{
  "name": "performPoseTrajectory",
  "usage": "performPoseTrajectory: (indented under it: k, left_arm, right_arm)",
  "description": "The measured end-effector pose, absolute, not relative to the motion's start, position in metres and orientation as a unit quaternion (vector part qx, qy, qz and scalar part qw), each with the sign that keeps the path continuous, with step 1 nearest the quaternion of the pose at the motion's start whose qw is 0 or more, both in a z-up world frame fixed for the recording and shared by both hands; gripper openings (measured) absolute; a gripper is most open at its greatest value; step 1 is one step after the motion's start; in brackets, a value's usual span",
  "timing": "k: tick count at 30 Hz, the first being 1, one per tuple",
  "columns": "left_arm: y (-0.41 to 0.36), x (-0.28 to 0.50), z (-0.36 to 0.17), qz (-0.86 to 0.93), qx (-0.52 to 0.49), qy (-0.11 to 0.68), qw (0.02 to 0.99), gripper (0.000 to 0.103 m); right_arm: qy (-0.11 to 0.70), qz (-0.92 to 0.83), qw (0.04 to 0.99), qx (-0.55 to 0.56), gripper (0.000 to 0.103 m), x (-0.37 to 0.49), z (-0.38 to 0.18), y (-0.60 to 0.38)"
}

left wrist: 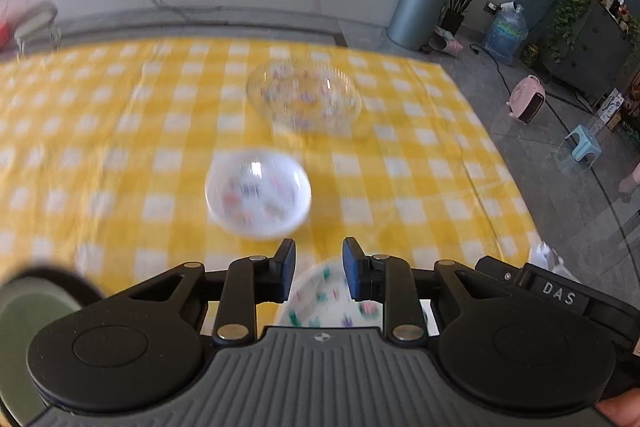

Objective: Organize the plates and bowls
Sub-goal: 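Lower the Fruity plate onto the cloth and open both grippers, then move both grippers to the rim of the clear glass plate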

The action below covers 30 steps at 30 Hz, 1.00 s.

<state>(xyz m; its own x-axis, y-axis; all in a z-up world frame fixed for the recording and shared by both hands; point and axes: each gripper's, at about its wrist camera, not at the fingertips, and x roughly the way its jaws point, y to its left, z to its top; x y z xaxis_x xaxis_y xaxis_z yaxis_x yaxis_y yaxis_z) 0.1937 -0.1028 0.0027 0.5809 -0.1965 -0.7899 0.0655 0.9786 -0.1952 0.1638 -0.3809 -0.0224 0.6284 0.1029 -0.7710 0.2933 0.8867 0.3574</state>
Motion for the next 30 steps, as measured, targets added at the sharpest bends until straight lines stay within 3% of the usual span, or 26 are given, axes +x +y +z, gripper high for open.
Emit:
performPoseTrajectory:
  k: [13, 15, 22, 30]
  left_arm:
    - [-0.093, 0.280, 0.030, -0.063, 0.009, 0.430, 0.901, 0.032]
    - [-0.087, 0.296, 0.024, -0.065, 0.002, 0.439, 0.896, 0.037]
    - [-0.068, 0.343, -0.001, -0.083, -0.046, 0.458, 0.884, 0.044]
    - [-0.056, 0.383, -0.029, -0.080, -0.073, 0.475, 0.873, 0.044]
  right_arm:
    - [0.416, -0.004, 0.880, 0.227, 0.066, 0.251, 0.008, -0.330]
    - [0.423, -0.003, 0.876, 0.233, 0.066, 0.265, 0.003, -0.327]
    - [0.445, -0.005, 0.850, 0.283, 0.066, 0.303, -0.029, -0.335]
    - [0.446, 0.002, 0.832, 0.330, 0.061, 0.340, -0.052, -0.339]
